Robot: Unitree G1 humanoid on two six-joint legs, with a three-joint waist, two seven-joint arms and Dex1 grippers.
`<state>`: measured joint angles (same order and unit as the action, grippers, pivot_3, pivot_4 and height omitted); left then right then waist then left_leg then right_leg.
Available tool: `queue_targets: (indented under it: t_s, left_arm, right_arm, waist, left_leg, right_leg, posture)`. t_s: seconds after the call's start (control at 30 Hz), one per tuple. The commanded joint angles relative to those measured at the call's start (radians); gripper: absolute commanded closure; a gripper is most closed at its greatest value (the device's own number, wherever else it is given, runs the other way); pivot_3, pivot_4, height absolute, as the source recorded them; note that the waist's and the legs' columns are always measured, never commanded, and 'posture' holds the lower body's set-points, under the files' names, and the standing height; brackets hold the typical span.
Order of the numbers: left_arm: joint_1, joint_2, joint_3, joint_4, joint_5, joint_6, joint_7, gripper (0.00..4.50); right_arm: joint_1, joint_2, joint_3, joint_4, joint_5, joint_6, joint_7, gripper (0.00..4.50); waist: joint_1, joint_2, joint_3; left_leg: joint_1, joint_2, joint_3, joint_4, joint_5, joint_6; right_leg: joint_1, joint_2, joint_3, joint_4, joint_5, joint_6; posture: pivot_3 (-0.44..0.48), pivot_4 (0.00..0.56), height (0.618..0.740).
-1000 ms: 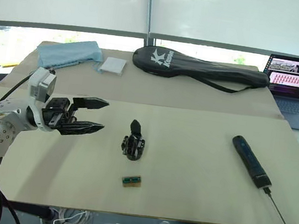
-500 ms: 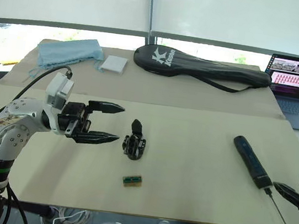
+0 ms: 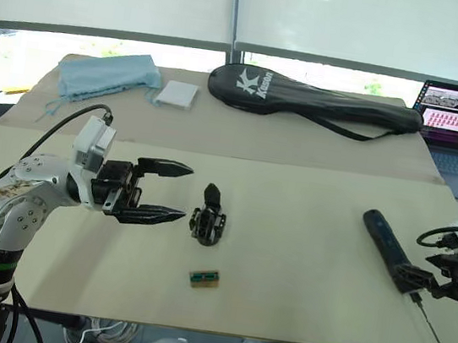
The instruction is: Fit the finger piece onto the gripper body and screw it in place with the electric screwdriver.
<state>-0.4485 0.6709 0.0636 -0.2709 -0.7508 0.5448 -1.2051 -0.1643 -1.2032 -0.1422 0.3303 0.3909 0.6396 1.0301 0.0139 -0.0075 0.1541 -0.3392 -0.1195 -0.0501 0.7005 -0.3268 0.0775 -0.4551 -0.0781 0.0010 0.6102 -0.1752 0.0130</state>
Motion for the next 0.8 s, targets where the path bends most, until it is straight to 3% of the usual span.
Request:
queue_targets:
  t_s: [0.03,0.07,0.17,0.33,0.47,0.67,0.8]
  left_arm:
    - [-0.001,0.02,0.019,-0.027,-0.028,0.0,-0.026,0.08]
    - [-0.002,0.021,0.02,-0.026,-0.026,-0.004,-0.029,0.08]
    - [-0.004,0.025,0.023,-0.023,-0.024,-0.01,-0.04,0.0]
    - [0.015,0.034,0.031,-0.029,-0.021,-0.02,-0.056,0.0]
    - [0.045,0.038,0.042,-0.024,-0.008,-0.059,-0.077,0.0]
    - [0.137,0.102,0.084,0.028,0.049,-0.166,-0.151,0.0]
    - [0.198,0.11,0.098,0.033,0.065,-0.215,-0.167,0.0]
  right_arm:
    - [-0.04,0.016,0.026,0.017,-0.024,0.005,0.045,0.0]
    - [-0.05,0.025,0.034,0.025,-0.029,0.007,0.051,0.0]
    - [-0.071,0.038,0.055,0.046,-0.049,0.007,0.062,0.79]
    - [-0.086,0.07,-0.008,0.067,-0.049,-0.047,0.042,2.5]
    - [-0.056,0.069,-0.063,0.026,-0.038,-0.058,0.038,2.55]
    - [-0.015,0.049,-0.104,-0.527,0.096,0.338,-0.057,2.55]
    - [-0.025,0.105,-0.057,-0.784,0.136,0.453,-0.155,2.55]
  waist:
    - [-0.001,0.0,0.0]
    - [-0.002,0.0,0.0]
    - [-0.004,0.0,0.0]
    - [-0.005,0.0,0.0]
    - [-0.008,0.001,0.0]
    - [-0.017,0.01,-0.001]
    - [-0.003,0.01,0.0]
  left_leg:
    - [0.0,0.0,0.0,0.0,0.0,0.0]
    - [0.0,0.0,0.0,0.0,0.0,0.0]
    - [0.0,0.0,0.001,0.001,0.0,0.0]
    - [0.001,0.0,0.001,0.0,0.0,0.0]
    - [0.0,0.0,0.001,0.0,0.0,0.0]
    - [-0.001,0.001,0.001,-0.002,0.001,-0.001]
    - [-0.003,0.002,0.0,-0.003,0.0,-0.003]
  right_leg:
    - [0.0,0.0,0.0,0.0,0.0,0.0]
    - [0.0,0.0,0.0,0.0,0.0,0.0]
    - [0.0,0.0,0.001,0.0,0.0,0.0]
    - [0.0,0.0,0.0,0.0,0.001,-0.001]
    - [-0.001,0.0,0.001,0.001,0.001,-0.001]
    - [-0.004,0.001,0.002,0.001,0.001,-0.002]
    - [-0.004,0.001,-0.001,0.0,0.002,-0.003]
  posture:
    - [0.0,0.15,0.74]
    - [0.0,0.15,0.74]
    - [0.0,0.15,0.74]
    - [0.0,0.15,0.74]
    - [0.0,0.15,0.74]
    - [0.0,0.15,0.74]
    - [0.0,0.15,0.74]
